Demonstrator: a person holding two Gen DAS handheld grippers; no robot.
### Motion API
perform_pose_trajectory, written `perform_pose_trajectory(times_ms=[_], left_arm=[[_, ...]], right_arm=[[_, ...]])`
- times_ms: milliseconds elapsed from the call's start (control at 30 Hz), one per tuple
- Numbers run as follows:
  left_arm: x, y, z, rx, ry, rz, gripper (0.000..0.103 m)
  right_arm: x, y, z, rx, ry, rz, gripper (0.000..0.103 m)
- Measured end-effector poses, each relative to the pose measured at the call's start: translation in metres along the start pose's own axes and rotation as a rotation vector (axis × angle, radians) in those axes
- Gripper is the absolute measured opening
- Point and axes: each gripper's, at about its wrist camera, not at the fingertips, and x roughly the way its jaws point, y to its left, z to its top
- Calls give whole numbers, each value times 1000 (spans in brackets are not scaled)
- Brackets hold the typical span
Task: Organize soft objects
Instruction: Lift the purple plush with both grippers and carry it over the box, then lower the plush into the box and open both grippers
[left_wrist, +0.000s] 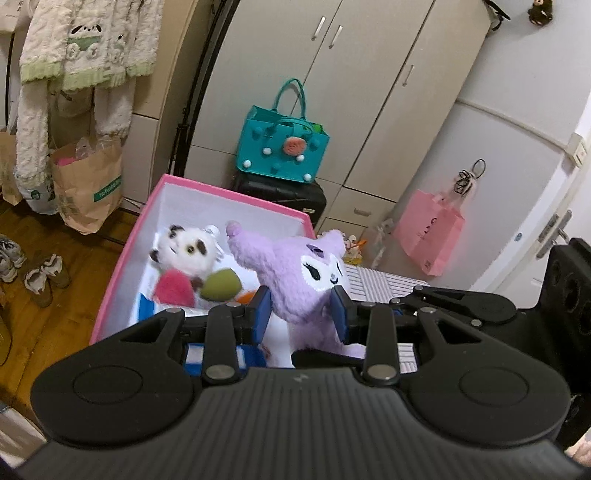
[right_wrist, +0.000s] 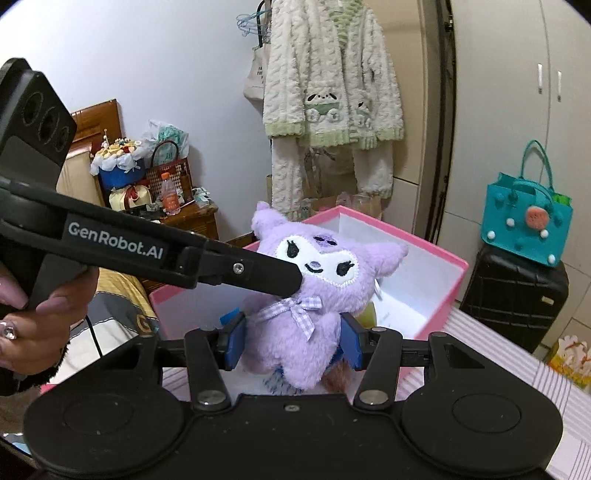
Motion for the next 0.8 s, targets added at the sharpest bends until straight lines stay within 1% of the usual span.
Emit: perform_pose_trajectory(times_ms=[100, 200, 300, 367, 400, 500, 600, 800], left_arm=[[10, 10, 13, 2, 15, 13, 33], [27, 20, 26, -7, 48, 11, 32], [49, 34, 34, -62, 102, -3, 31], [63, 41, 37, -99, 131, -22, 28], [70, 43, 38, -109, 144, -33, 28], [91, 46, 39, -116, 172, -18, 28], [109, 52, 40, -134, 205, -7, 28], [138, 67, 44, -199, 253, -16, 28]], right_arm=[[14, -4, 12, -6, 16, -8, 57], [30, -11, 21, -17, 35, -51, 57], [47, -19, 27, -15, 67, -77, 57], [57, -22, 28, -36, 90, -105, 57], [61, -24, 29, -41, 103, -109, 57], [75, -29, 32, -55, 149, -131, 57], [90, -39, 35, -40, 205, -127, 56], [113, -52, 41, -60, 287, -136, 56]])
